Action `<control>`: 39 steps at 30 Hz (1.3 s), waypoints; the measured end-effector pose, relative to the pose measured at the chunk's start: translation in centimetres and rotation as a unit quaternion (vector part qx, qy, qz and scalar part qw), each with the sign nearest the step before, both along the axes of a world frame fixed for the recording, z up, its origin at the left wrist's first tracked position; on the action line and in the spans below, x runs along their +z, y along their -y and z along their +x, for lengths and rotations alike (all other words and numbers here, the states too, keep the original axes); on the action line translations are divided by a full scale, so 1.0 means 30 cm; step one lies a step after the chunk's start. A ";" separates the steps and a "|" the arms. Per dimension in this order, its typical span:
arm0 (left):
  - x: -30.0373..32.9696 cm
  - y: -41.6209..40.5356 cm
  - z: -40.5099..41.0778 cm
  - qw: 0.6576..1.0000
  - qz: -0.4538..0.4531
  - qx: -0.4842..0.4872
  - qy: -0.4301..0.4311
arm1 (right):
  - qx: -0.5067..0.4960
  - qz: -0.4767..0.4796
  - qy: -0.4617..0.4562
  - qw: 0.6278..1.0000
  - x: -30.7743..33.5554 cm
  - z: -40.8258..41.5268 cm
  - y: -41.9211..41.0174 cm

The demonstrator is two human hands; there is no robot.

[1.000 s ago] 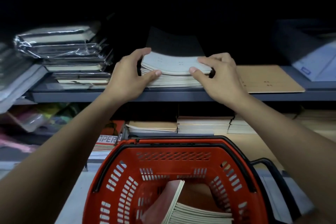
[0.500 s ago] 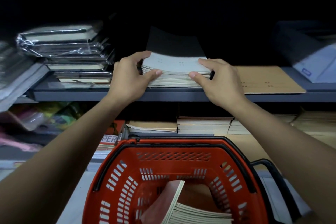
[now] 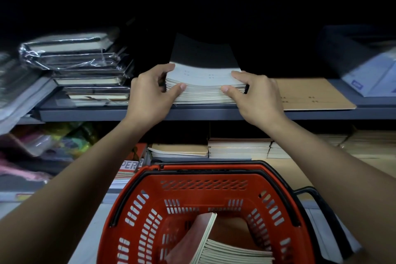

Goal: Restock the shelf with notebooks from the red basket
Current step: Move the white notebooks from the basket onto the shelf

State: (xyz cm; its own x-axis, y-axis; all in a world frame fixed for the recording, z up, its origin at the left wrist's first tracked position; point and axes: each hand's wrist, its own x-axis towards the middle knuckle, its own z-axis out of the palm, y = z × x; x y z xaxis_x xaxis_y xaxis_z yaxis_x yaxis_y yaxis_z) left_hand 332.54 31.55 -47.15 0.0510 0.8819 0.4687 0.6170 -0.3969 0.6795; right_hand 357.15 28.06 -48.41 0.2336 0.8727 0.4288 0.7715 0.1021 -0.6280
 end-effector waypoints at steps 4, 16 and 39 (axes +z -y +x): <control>0.006 0.012 -0.001 1.000 0.004 0.001 0.011 | -0.009 -0.006 -0.014 1.000 0.000 0.000 0.000; 0.007 0.054 -0.034 0.999 0.013 -0.028 0.020 | 0.012 0.004 0.026 1.000 -0.011 -0.006 0.017; -0.123 0.270 -0.096 0.989 -0.089 -0.090 -0.071 | 0.078 0.013 0.127 0.989 -0.104 -0.020 0.250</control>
